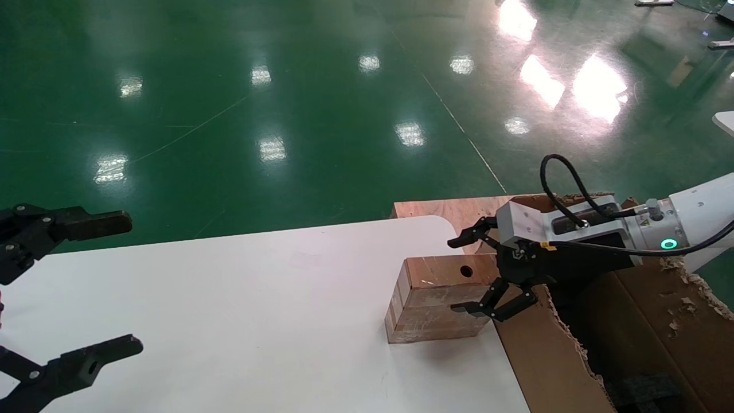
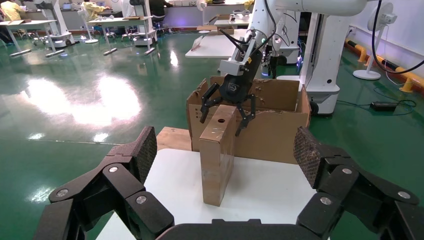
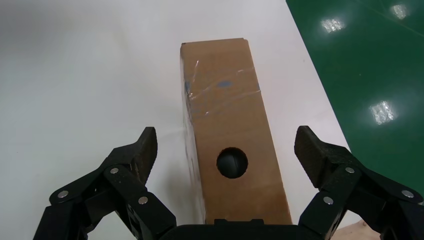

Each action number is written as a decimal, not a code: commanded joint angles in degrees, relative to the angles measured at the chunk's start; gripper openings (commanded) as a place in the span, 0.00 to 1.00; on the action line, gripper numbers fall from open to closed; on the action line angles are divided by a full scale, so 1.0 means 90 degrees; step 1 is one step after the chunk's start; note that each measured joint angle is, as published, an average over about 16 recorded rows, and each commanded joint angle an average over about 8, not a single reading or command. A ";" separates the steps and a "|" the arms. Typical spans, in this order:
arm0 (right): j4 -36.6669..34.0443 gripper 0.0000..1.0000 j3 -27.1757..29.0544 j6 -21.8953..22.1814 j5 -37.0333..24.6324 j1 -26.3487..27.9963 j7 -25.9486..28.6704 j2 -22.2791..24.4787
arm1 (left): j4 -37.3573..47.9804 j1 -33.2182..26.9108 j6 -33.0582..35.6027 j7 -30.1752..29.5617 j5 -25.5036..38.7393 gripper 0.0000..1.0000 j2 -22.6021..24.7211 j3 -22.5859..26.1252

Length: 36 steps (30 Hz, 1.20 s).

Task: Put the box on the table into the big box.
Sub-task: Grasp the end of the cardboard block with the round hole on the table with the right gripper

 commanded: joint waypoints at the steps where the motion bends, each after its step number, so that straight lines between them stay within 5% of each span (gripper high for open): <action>1: -0.0056 1.00 -0.0124 0.0001 0.0057 0.0045 -0.0038 -0.0003 | 0.0000 0.0000 0.0000 0.0000 0.0000 1.00 0.0000 0.0000; 7: -0.0176 0.99 -0.0338 0.0006 0.0155 0.0138 -0.0069 -0.0015 | 0.0001 0.0001 -0.0001 0.0000 -0.0001 1.00 0.0000 0.0000; 8: -0.0190 0.91 -0.0356 0.0006 0.0163 0.0146 -0.0068 -0.0016 | 0.0001 0.0001 -0.0001 0.0000 -0.0001 0.93 0.0000 0.0000; 15: -0.0208 0.05 -0.0380 0.0007 0.0185 0.0165 -0.0067 -0.0020 | 0.0001 0.0002 -0.0001 0.0001 -0.0002 0.06 0.0000 0.0000; 16: -0.0203 0.00 -0.0373 0.0007 0.0185 0.0163 -0.0067 -0.0020 | 0.0001 0.0002 -0.0001 0.0001 -0.0002 0.00 0.0000 0.0000; 36: -0.0154 0.00 -0.0311 0.0008 0.0154 0.0128 -0.0071 -0.0015 | 0.0001 0.0001 -0.0002 0.0001 -0.0002 0.00 0.0000 0.0000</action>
